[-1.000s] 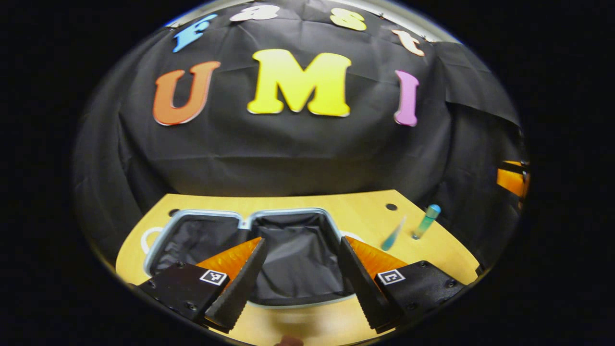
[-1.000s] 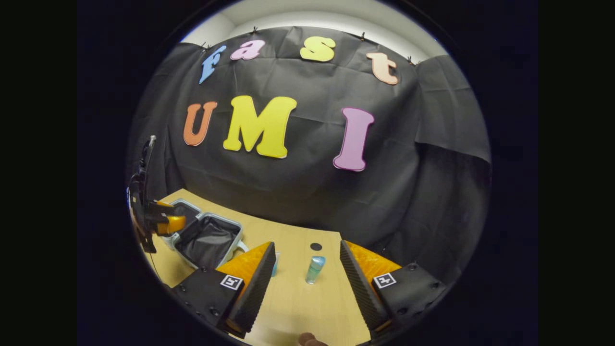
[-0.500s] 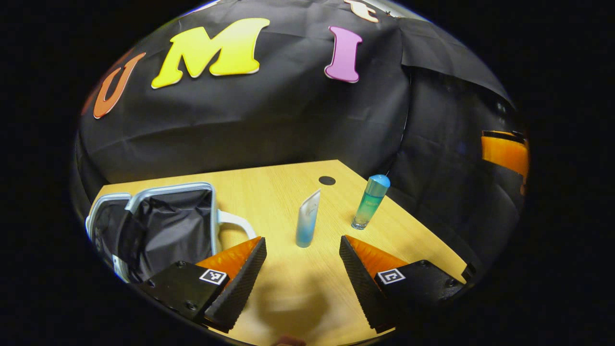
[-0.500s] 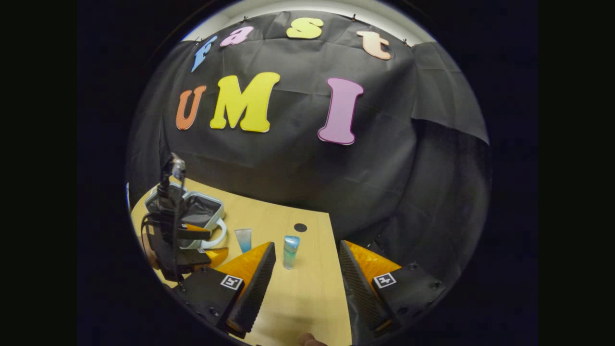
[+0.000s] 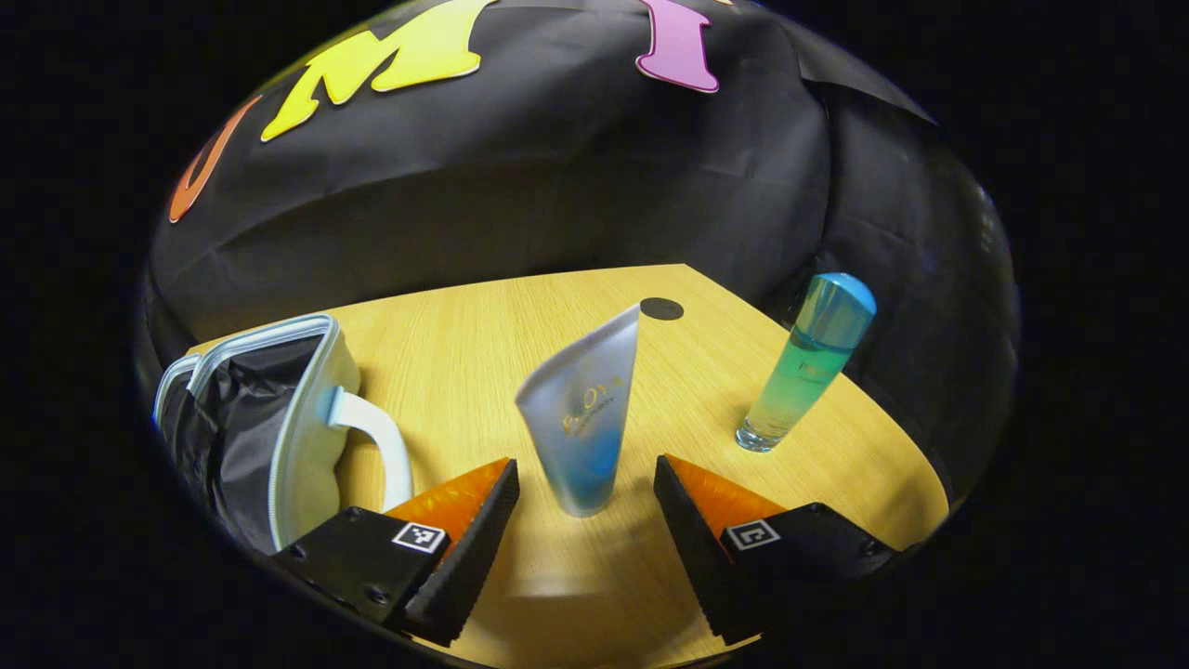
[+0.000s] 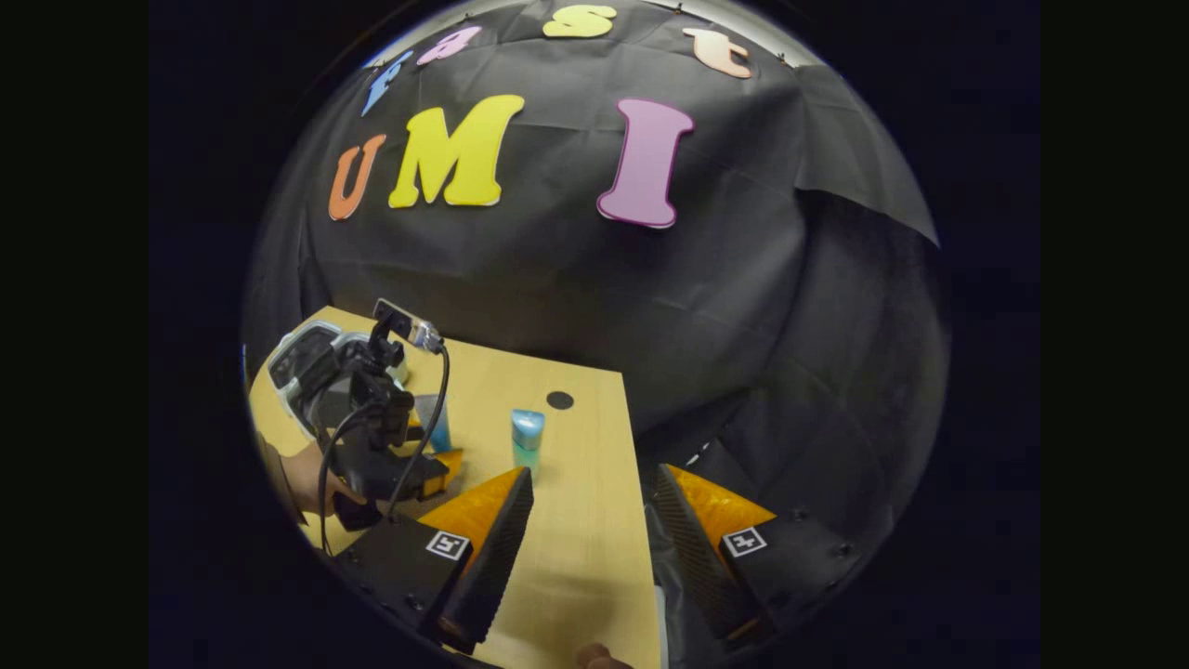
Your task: First open the suitcase, pack the skin care products into it, and then close the suitcase.
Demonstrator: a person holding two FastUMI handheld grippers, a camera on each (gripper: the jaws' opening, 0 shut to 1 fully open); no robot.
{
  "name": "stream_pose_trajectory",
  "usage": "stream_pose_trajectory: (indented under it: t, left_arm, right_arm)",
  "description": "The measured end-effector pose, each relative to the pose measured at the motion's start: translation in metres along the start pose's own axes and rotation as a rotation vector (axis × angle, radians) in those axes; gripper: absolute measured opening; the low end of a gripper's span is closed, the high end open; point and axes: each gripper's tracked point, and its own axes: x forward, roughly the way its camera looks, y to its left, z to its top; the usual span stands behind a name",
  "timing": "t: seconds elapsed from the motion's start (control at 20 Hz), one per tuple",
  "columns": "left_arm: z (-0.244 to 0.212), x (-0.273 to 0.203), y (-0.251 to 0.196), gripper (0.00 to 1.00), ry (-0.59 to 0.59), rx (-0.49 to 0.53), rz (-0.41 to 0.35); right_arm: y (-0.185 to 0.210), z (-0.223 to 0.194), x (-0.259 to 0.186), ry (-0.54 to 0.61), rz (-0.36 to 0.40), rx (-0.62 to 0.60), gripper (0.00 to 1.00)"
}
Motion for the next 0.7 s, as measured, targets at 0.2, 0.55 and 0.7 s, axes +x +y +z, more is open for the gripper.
stream_pose_trajectory:
  t: [0.2,0.55,0.7]
  left_arm:
    - [0.0,0.008,0.004,0.74,0.005,-0.01,0.019]
    - [0.009,-0.002,0.001,0.45,0.014,-0.003,-0.019]
    - [0.032,-0.037,0.0,0.44,-0.023,-0.007,-0.032]
  right_arm:
    - [-0.007,-0.015,0.013,0.029,-0.041,-0.002,0.8]
    - [0.003,-0.027,0.039,0.065,-0.035,0.058,0.8]
    - [0.023,-0.02,0.051,0.045,0.011,0.071,0.8]
